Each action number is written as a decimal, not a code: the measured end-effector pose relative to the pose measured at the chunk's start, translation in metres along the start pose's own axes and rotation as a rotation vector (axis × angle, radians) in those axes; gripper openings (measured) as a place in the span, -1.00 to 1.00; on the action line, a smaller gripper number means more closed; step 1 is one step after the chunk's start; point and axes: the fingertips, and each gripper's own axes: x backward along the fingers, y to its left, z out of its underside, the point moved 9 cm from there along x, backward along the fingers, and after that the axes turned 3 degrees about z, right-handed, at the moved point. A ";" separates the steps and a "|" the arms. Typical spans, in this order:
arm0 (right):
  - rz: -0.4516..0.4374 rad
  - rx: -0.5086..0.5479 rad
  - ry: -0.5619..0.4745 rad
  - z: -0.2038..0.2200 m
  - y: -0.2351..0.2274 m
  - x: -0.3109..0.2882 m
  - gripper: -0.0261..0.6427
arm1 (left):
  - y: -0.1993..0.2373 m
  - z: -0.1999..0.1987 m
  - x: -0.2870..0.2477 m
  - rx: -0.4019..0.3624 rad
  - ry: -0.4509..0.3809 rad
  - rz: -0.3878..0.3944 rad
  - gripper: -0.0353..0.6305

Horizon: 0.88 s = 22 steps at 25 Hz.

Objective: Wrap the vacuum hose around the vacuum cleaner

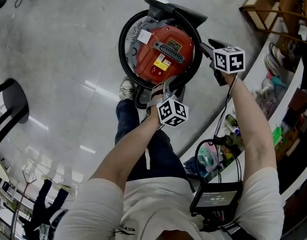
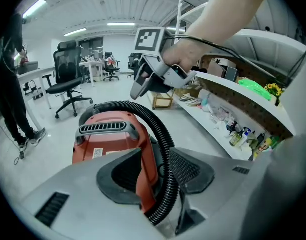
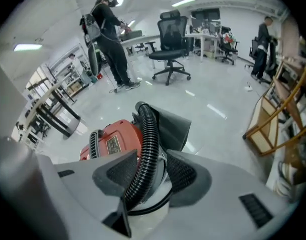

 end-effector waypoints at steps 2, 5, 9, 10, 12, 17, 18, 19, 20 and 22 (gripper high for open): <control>0.053 0.065 -0.037 0.005 0.010 0.017 -0.37 | 0.003 -0.003 0.010 0.008 -0.004 -0.006 -0.38; 0.115 0.134 -0.099 0.011 0.029 0.046 -0.37 | 0.007 -0.013 0.026 0.031 -0.019 -0.018 -0.38; 0.154 0.175 -0.149 0.021 0.048 0.086 -0.37 | 0.010 -0.032 0.055 0.090 -0.061 -0.031 -0.38; 0.157 0.171 -0.155 0.024 0.050 0.096 -0.37 | 0.011 -0.037 0.062 0.106 -0.073 -0.034 -0.38; 0.163 0.150 -0.165 0.029 0.053 0.115 -0.37 | 0.013 -0.046 0.079 0.127 -0.093 -0.045 -0.38; 0.164 0.066 -0.176 0.059 0.059 0.170 -0.37 | 0.008 -0.062 0.130 0.140 -0.113 -0.070 -0.41; 0.163 0.055 -0.173 0.068 0.060 0.182 -0.37 | 0.006 -0.063 0.142 0.140 -0.114 -0.076 -0.41; 0.161 0.043 -0.168 0.078 0.061 0.195 -0.37 | 0.002 -0.064 0.154 0.139 -0.114 -0.081 -0.41; 0.159 0.029 -0.159 0.089 0.062 0.208 -0.37 | -0.002 -0.065 0.167 0.137 -0.113 -0.084 -0.41; 0.150 0.000 -0.136 0.112 0.065 0.236 -0.37 | -0.012 -0.065 0.192 0.130 -0.112 -0.085 -0.41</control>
